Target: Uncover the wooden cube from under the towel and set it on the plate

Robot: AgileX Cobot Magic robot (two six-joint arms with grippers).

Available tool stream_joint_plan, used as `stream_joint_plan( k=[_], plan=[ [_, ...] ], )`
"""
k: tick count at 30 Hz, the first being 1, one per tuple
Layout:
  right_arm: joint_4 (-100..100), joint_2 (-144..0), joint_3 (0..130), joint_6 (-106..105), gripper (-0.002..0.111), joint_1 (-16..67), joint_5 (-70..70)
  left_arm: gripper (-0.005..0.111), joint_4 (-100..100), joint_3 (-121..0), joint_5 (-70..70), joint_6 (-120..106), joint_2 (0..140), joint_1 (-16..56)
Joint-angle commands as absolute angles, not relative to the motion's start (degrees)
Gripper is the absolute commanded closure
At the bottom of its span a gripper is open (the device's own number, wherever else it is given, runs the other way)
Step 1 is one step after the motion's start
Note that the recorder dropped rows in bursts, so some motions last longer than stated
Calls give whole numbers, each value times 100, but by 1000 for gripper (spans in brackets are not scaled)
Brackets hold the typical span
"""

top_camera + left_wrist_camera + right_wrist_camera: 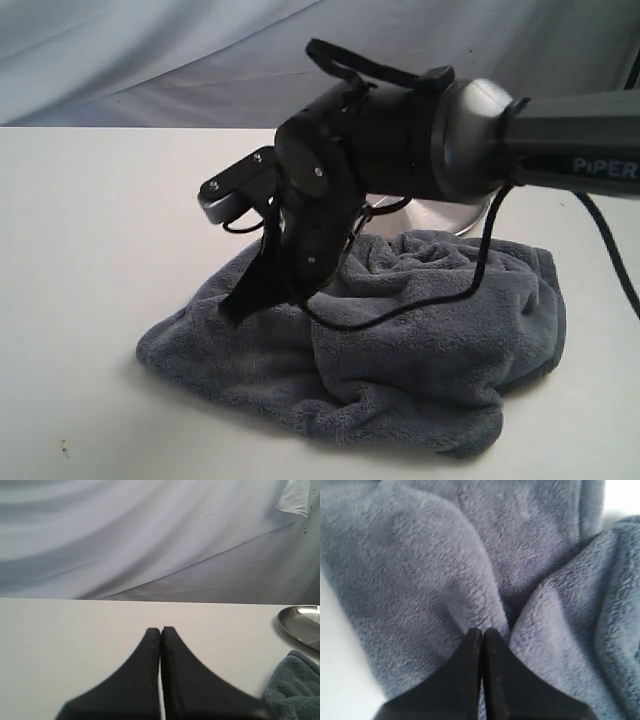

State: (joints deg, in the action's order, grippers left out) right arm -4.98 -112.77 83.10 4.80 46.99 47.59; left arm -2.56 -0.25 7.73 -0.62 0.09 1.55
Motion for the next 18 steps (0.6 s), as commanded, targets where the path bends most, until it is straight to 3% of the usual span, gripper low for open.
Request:
stream_joint_plan(
  k=[1,10,18],
  plan=[
    [-475,-10895,7483,690,108,4875,4384,105,-252,0,763,-48,0,160],
    [-418,-9369,5093,1223,108,4910,3441,105,-252,0,763,-48,0,160],
    [-317,-8151,3918,1656,108,3789,3128,105,-252,0,763,-48,0,160]
  ],
)
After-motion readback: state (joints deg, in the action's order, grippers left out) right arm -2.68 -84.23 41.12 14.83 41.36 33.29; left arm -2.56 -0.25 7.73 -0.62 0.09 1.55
